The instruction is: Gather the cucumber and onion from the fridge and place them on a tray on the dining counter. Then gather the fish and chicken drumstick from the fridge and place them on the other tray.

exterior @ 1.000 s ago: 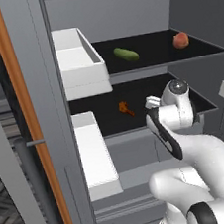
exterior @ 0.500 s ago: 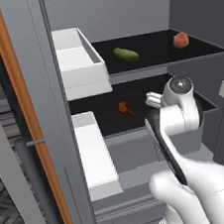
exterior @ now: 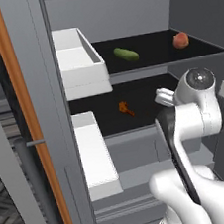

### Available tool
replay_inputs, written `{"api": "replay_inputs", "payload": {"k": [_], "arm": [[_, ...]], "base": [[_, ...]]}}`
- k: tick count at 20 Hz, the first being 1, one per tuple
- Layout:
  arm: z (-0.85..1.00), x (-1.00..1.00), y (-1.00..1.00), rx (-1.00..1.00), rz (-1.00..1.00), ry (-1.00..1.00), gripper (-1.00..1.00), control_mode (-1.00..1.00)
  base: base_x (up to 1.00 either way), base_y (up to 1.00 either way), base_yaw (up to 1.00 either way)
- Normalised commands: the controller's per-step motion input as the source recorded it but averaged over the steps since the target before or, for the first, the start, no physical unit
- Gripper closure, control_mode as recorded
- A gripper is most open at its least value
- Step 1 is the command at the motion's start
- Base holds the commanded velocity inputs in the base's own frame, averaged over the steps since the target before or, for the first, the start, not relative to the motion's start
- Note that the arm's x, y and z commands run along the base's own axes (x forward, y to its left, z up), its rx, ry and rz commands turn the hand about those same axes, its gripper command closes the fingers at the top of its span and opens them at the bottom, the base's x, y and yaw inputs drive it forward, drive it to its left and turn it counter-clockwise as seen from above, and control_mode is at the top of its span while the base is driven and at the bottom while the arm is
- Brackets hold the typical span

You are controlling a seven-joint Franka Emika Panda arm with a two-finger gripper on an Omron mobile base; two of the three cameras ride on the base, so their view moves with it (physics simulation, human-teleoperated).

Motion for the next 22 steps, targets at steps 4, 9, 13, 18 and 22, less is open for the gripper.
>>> {"api": "replay_inputs", "payload": {"k": [4,9,13,18,22], "arm": [[0.35,-0.96,0.17,-0.02,0.0,0.0,1.0,-1.0],[0.07,-0.5,0.47,-0.07,0.0,0.02,1.0,-1.0],[0.0,0.0,0.0,0.01,0.0,0.0,1.0,-1.0],[0.0,-0.05,0.0,0.0,0.0,-0.02,1.0,1.0],[0.0,0.0,0.0,0.0,0.0,0.0,1.0,1.0]], "base": [[0.0,0.0,0.0],[0.0,0.0,0.0],[0.0,0.0,0.0],[-0.25,0.0,0.0],[-0.87,0.03,-0.1]]}}
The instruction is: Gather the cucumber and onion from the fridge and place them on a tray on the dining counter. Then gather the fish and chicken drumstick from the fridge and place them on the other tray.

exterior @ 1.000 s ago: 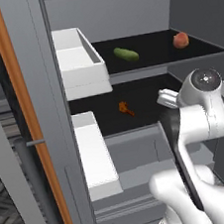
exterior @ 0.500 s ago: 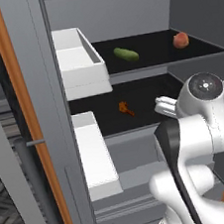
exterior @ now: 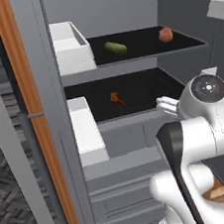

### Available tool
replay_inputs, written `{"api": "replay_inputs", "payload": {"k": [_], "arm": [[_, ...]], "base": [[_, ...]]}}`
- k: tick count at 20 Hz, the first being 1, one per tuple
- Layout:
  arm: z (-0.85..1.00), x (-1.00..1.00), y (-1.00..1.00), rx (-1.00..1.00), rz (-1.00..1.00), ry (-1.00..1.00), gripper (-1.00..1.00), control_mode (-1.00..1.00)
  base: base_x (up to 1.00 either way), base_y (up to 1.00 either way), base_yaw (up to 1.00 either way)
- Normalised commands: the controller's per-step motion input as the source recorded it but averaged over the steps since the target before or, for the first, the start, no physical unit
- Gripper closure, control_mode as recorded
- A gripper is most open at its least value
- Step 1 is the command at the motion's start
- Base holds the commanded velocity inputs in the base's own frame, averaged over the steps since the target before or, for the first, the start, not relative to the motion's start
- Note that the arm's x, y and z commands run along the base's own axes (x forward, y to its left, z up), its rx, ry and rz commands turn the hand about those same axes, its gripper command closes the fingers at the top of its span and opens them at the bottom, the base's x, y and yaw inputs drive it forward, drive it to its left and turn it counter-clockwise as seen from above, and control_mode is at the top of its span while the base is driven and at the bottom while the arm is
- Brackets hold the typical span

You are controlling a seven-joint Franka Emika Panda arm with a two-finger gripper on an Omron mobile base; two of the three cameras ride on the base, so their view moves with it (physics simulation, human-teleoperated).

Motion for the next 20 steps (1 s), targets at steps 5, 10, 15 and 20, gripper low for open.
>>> {"api": "replay_inputs", "payload": {"k": [5,10,15,20], "arm": [[0.0,0.0,0.0,0.0,0.0,0.0,1.0,1.0],[0.0,0.0,0.0,0.0,0.0,0.0,1.0,1.0],[0.0,0.0,0.0,0.0,0.0,0.0,1.0,1.0],[0.0,0.0,0.0,0.0,0.0,0.0,1.0,1.0]], "base": [[-0.9,0.22,-0.17],[-0.84,0.3,-0.19],[-0.58,0.14,-0.41],[-0.43,0.02,-0.5]]}}
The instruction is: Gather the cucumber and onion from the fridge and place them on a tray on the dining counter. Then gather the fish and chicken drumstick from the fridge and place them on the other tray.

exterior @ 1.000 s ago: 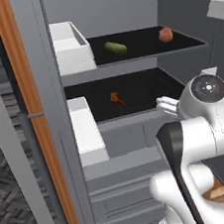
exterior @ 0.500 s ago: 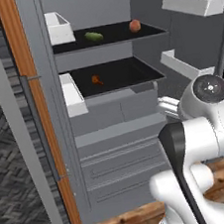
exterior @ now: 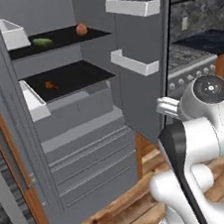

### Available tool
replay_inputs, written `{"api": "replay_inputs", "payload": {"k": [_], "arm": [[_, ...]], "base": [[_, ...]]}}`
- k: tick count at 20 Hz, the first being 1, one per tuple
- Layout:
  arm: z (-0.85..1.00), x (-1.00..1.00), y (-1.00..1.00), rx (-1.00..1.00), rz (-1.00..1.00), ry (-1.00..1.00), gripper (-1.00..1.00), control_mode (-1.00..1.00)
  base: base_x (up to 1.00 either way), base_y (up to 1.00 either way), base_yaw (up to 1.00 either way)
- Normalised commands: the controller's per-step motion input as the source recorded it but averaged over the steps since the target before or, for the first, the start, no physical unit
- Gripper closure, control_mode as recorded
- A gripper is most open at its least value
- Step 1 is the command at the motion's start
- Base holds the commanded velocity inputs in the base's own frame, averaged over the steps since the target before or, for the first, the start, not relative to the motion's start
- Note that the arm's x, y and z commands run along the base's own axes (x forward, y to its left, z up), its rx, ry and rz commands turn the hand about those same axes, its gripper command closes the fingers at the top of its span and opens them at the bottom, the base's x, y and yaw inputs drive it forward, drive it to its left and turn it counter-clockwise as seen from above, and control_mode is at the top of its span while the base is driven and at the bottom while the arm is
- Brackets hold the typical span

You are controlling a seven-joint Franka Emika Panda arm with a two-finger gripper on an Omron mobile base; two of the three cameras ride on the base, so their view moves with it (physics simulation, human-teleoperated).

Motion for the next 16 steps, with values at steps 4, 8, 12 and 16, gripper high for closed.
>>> {"api": "replay_inputs", "payload": {"k": [4,8,12,16], "arm": [[0.0,0.0,0.0,0.0,0.0,0.0,1.0,1.0],[0.0,0.0,0.0,0.0,0.0,0.0,1.0,1.0],[0.0,0.0,0.0,0.0,0.0,0.0,1.0,1.0],[0.0,0.0,0.0,0.0,0.0,0.0,1.0,1.0]], "base": [[-0.39,0.0,-0.5],[-0.18,0.0,-0.46],[-0.12,0.0,-0.46],[-0.08,0.0,-0.46]]}}
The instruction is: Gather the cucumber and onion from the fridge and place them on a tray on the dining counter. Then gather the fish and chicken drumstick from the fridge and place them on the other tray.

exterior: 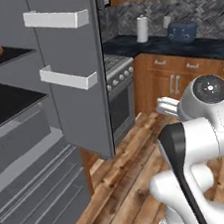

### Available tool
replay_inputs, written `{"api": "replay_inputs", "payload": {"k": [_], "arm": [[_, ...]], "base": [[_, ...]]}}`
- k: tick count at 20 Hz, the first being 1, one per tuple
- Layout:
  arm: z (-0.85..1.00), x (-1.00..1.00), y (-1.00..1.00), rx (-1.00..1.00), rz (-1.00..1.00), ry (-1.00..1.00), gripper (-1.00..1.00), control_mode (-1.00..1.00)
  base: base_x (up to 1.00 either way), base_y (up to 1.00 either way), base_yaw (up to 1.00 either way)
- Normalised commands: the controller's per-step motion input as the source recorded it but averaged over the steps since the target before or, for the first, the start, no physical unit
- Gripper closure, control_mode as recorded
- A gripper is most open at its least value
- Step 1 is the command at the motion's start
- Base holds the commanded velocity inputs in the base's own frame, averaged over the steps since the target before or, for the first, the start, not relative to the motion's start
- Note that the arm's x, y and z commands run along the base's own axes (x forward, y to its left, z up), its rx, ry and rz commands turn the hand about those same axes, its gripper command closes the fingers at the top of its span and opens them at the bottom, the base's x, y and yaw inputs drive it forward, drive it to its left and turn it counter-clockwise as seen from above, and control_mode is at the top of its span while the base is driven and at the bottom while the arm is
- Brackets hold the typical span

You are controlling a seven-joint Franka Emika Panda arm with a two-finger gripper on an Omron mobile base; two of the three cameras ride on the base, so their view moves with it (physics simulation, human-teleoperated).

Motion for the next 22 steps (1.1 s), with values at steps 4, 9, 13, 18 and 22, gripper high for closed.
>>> {"api": "replay_inputs", "payload": {"k": [4,9,13,18,22], "arm": [[0.0,0.0,0.0,0.0,0.0,0.0,1.0,1.0],[0.0,0.0,0.0,0.0,0.0,0.0,1.0,1.0],[0.0,0.0,0.0,0.0,0.0,0.0,1.0,1.0],[0.0,0.0,0.0,0.0,0.0,0.0,1.0,1.0],[0.0,0.0,0.0,0.0,0.0,0.0,1.0,1.0]], "base": [[-0.27,-0.11,-0.48],[-0.23,-0.22,-0.47],[-0.04,-0.14,-0.5],[0.0,-0.13,-0.51],[0.0,-0.14,-0.5]]}}
